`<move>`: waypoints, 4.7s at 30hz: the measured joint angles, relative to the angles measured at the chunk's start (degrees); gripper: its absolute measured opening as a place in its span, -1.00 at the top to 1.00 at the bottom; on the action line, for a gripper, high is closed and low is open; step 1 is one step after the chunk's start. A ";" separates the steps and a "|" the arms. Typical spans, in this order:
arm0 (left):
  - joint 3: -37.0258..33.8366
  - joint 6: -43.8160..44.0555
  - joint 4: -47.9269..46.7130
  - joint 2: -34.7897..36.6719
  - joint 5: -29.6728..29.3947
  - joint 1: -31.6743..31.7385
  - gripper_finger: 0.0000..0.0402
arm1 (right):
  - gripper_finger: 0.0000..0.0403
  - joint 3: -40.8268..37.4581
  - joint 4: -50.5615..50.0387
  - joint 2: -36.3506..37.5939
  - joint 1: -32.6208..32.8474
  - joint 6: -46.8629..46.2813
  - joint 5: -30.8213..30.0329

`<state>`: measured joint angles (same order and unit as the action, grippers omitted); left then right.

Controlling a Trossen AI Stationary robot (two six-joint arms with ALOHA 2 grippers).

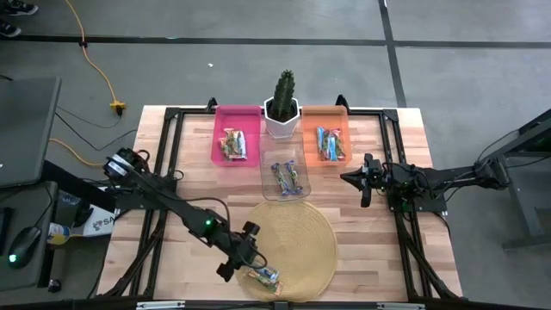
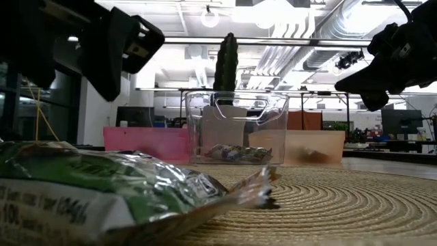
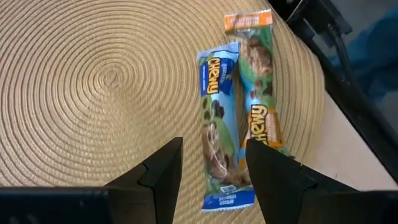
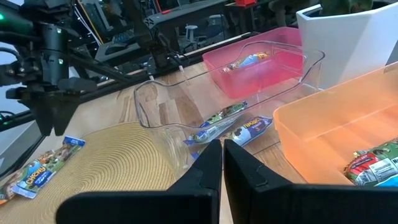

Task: Pick and place Granola Bars by type
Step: Put the blue granola bar into the transparent bin

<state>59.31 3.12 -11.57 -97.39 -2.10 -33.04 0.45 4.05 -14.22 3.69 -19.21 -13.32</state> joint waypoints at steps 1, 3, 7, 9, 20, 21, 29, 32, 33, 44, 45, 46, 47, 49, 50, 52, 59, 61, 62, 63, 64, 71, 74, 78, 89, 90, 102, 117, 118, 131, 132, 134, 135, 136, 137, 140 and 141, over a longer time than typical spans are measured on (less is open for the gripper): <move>0.00 -0.47 0.23 -0.32 -0.01 0.00 0.13 | 1.00 0.00 0.02 0.00 0.02 0.08 0.00; 0.00 -1.35 0.99 -1.15 -0.01 0.00 0.13 | 1.00 0.00 0.00 0.00 0.02 0.02 0.00; 0.00 -1.82 2.19 -2.30 -0.07 0.00 0.13 | 1.00 0.00 -0.17 -0.02 0.02 0.08 0.02; -0.04 -1.82 2.01 -2.31 -0.26 0.00 0.13 | 1.00 0.00 -0.17 -0.02 0.00 -0.01 0.02; -0.05 -2.90 2.21 -3.18 -0.87 0.02 0.13 | 1.00 0.00 -0.05 -0.02 0.01 -0.01 0.02; -0.07 -2.90 2.38 -3.18 -0.99 0.02 0.13 | 1.00 0.02 -0.08 -0.02 0.02 0.03 0.02; -0.02 -3.81 3.23 -3.63 -1.45 0.07 0.13 | 1.00 0.02 0.00 0.00 0.02 -0.01 0.00; -0.03 -3.36 3.72 -4.99 -1.30 0.04 0.13 | 1.00 0.02 0.00 0.00 0.00 0.08 0.00; -0.09 -3.35 4.03 -5.40 -1.29 0.04 0.13 | 1.00 0.00 0.00 0.00 0.02 0.03 0.00; 0.02 -3.31 5.53 -7.62 -0.62 0.06 0.13 | 1.00 0.00 -0.04 -0.02 0.02 0.04 0.00; 0.02 -3.34 5.54 -7.62 -0.60 0.07 0.13 | 1.00 0.02 -0.04 -0.02 0.02 0.08 0.00; 0.02 -3.37 5.53 -7.62 -0.60 0.07 0.13 | 1.00 0.02 -0.02 -0.02 0.02 0.06 0.00; 0.02 -3.37 5.53 -7.62 -0.58 0.07 0.13 | 1.00 0.00 -0.02 -0.02 0.02 -0.01 0.00; 0.02 -3.29 5.53 -7.62 -0.32 0.07 0.13 | 1.00 0.00 -0.02 -0.02 0.00 0.07 0.00; 0.02 -3.00 5.53 -7.62 -0.07 0.07 0.13 | 1.00 0.00 -0.02 -0.02 0.02 0.07 0.00; 0.02 -2.82 5.51 -7.62 0.26 0.06 0.13 | 1.00 0.00 -0.02 -0.02 0.01 -0.01 0.00; 0.02 -1.32 5.46 -7.62 4.57 0.04 0.13 | 1.00 0.01 -0.01 -0.02 0.02 0.06 0.00; 0.02 -1.18 5.46 -7.62 5.09 0.04 0.13 | 1.00 0.00 0.00 -0.02 0.02 0.05 0.00; 0.02 -1.19 5.46 -7.62 5.19 0.04 0.13 | 1.00 0.00 0.00 -0.02 0.02 -0.01 0.00; 0.02 -1.16 5.47 -7.62 5.22 0.04 0.13 | 1.00 0.01 0.00 -0.02 0.00 0.01 0.00; 0.02 -1.14 5.48 -7.62 5.50 0.04 0.13 | 1.00 0.00 0.00 -0.02 0.00 0.04 0.00; -0.04 -0.80 5.19 -9.39 4.74 0.04 0.13 | 1.00 0.01 0.00 -0.02 0.01 0.07 0.00; 0.09 0.36 5.63 -10.51 4.79 0.04 0.13 | 1.00 0.00 0.00 -0.02 0.01 0.02 0.00; 0.24 1.67 5.94 -11.16 1.43 -0.02 0.13 | 1.00 0.02 0.00 0.00 0.00 -0.01 0.00; 0.13 3.38 5.92 -11.29 -1.59 0.02 0.23 | 1.00 0.00 0.02 0.00 0.02 -0.01 0.01; 0.13 3.39 5.87 -11.29 -1.69 0.02 0.27 | 1.00 0.02 0.02 0.00 0.02 0.04 0.00; 0.02 4.89 4.72 -10.30 -0.76 0.08 0.61 | 1.00 0.00 0.02 0.00 0.02 0.05 0.00; 5.55 3.26 -2.11 -7.42 -10.57 0.02 0.62 | 1.00 0.00 -0.03 0.00 0.01 0.08 0.00; 5.84 3.79 -3.00 -7.42 -12.08 0.02 0.62 | 1.00 0.01 -0.02 0.00 0.00 0.08 0.00; 14.88 21.70 -19.18 -7.38 -37.02 0.04 0.62 | 1.00 0.00 0.00 0.00 0.02 0.08 0.00; 15.63 22.39 -19.61 -7.38 -37.94 0.04 0.62 | 1.00 0.02 0.00 0.00 0.02 0.08 0.00; 17.50 23.52 -20.35 -7.38 -39.87 0.04 0.62 | 1.00 0.02 0.00 0.00 0.02 -0.01 0.00; 18.53 23.92 -20.57 -7.36 -40.97 0.04 0.62 | 1.00 0.00 0.00 0.00 0.01 0.03 0.02; 19.65 24.14 -20.75 -7.36 -42.03 0.04 0.62 | 1.00 0.00 0.00 0.00 0.00 0.08 0.01; 20.78 24.17 -21.11 -7.36 -43.02 0.04 0.62 | 1.00 0.00 0.00 0.00 0.02 0.08 0.02; 24.84 24.21 -22.91 -7.36 -46.12 0.04 0.62 | 1.00 0.02 0.00 0.00 0.02 0.02 0.00; 26.42 24.23 -23.57 -7.36 -47.34 0.04 0.62 | 1.00 0.00 0.00 0.00 0.02 0.08 0.02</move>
<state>85.73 27.35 -35.14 -104.75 -49.44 -32.99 0.45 4.05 -14.22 3.70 -19.14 -13.30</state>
